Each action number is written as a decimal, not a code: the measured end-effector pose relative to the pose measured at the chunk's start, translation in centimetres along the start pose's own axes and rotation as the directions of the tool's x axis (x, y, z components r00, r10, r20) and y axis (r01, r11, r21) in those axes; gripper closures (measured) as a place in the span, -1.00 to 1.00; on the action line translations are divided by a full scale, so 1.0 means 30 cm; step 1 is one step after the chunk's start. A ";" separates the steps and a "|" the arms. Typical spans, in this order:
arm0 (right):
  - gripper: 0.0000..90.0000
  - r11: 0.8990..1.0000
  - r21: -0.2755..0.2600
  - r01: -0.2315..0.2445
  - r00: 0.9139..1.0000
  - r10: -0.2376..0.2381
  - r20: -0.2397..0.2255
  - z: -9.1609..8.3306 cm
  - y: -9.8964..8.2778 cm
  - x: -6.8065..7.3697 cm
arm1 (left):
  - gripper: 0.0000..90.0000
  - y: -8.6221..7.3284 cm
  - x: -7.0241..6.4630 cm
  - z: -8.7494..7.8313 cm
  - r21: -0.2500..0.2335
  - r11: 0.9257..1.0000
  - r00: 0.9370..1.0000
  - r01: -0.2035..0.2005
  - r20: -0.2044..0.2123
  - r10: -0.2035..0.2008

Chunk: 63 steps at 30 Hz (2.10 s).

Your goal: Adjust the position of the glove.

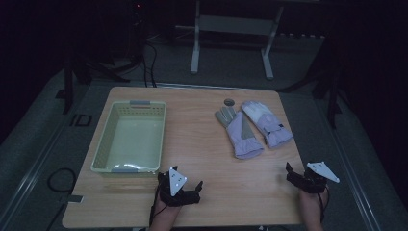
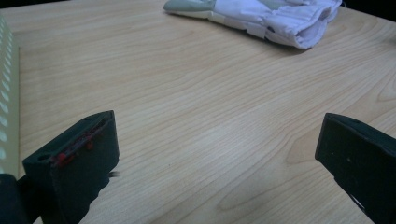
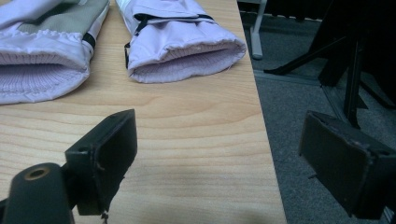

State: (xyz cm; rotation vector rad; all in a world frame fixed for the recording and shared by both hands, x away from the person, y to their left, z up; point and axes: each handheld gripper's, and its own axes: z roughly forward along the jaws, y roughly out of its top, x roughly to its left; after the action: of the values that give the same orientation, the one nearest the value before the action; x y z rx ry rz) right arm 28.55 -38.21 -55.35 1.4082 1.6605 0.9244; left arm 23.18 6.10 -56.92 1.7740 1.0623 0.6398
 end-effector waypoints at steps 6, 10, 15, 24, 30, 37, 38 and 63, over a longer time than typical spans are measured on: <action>-0.75 1.000 -0.002 0.030 1.000 -0.030 0.006 -0.006 -0.003 0.010 | -1.00 0.001 -0.003 0.001 0.007 1.000 1.000 -0.008 -0.009 0.008; -0.75 0.999 0.016 0.029 1.000 -0.029 0.001 -0.001 -0.001 0.010 | -1.00 0.002 -0.001 0.003 0.012 1.000 1.000 -0.005 -0.001 0.005; -0.75 1.000 0.018 0.026 1.000 -0.026 0.018 -0.022 0.022 0.016 | -1.00 0.002 -0.001 0.004 0.016 1.000 1.000 -0.005 -0.002 0.005; -0.75 0.999 -0.016 0.032 0.999 -0.032 -0.014 -0.077 0.124 0.021 | -1.00 0.001 0.000 0.002 0.017 1.000 1.000 -0.003 0.007 0.003; -0.75 0.998 -0.044 0.049 0.998 -0.051 -0.047 -0.096 0.205 0.040 | -1.00 0.001 0.000 0.001 0.016 1.000 1.000 -0.008 0.010 0.008; -0.75 0.995 -0.069 0.078 0.993 -0.084 -0.088 -0.101 0.312 0.064 | -1.00 0.000 -0.003 -0.001 0.009 1.000 1.000 -0.013 0.006 0.013; -0.75 0.994 -0.067 0.082 0.991 -0.089 -0.100 -0.100 0.328 0.067 | -1.00 0.000 -0.003 -0.001 0.006 1.000 1.000 -0.014 0.006 0.014; -0.71 0.995 -0.030 0.098 0.949 -0.102 -0.298 0.010 0.631 0.163 | -1.00 -0.002 -0.009 -0.004 -0.005 1.000 0.999 -0.031 0.009 0.031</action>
State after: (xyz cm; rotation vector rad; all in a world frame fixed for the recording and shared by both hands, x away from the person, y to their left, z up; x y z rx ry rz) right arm 36.67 -30.88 -39.14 1.2055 1.9238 1.1324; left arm 22.93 5.94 -56.92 1.7905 1.0280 0.6526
